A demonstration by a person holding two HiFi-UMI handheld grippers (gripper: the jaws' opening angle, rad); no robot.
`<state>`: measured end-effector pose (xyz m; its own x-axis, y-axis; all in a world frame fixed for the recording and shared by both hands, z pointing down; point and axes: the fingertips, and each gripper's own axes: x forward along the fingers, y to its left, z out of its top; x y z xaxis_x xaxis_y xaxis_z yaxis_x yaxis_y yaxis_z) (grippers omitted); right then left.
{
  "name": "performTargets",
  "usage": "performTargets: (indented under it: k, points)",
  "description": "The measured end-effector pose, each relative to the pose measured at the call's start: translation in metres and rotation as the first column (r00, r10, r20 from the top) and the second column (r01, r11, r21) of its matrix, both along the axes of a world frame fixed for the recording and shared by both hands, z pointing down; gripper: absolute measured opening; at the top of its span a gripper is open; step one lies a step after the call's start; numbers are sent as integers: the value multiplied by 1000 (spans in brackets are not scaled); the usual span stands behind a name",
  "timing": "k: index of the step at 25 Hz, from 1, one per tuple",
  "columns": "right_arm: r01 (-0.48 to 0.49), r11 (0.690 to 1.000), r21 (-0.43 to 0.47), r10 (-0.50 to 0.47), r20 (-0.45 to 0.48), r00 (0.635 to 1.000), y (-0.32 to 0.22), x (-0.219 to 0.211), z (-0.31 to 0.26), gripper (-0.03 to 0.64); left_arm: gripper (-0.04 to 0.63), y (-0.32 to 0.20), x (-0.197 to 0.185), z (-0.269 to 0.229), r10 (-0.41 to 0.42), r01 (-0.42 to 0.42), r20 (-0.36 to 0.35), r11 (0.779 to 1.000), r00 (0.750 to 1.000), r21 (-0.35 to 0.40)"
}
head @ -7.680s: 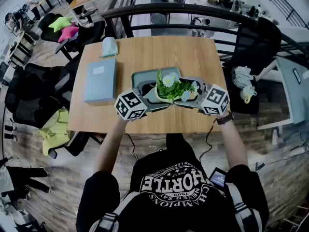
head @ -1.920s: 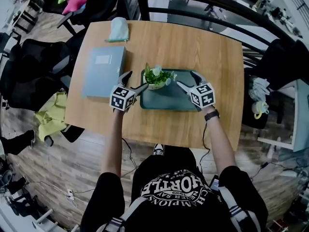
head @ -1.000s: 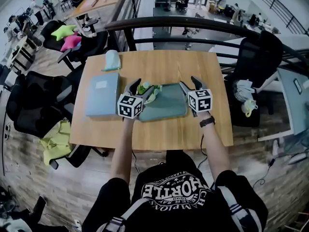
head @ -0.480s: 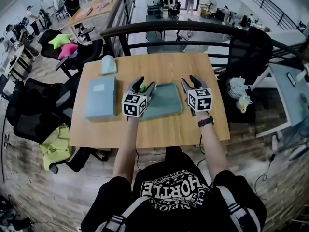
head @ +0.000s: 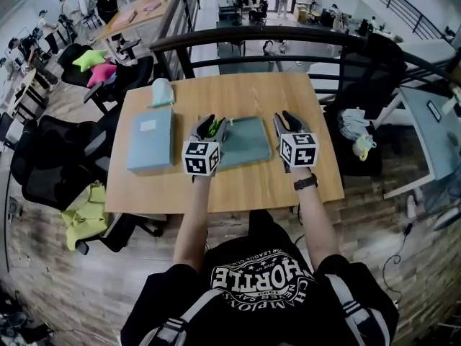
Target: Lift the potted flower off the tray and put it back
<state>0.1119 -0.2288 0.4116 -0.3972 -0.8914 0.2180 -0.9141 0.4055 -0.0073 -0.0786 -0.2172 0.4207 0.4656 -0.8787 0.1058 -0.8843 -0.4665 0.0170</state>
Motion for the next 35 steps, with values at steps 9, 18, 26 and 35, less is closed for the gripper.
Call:
performTargets:
  k: [9, 18, 26, 35]
  points:
    - [0, 1000, 11, -1, 38, 999, 22, -8, -3, 64, 98, 25, 1, 5, -37, 37, 15, 999, 999, 17]
    - [3, 1000, 31, -5, 41, 999, 34, -14, -7, 37, 49, 40, -10, 0, -95, 95, 10, 995, 995, 42]
    - [1, 1000, 31, -2, 47, 999, 45, -9, -7, 20, 26, 51, -11, -10, -123, 122, 3, 990, 992, 76]
    - [-5, 999, 42, 2, 70, 998, 54, -8, -7, 20, 20, 62, -20, -18, -174, 174, -14, 981, 985, 87]
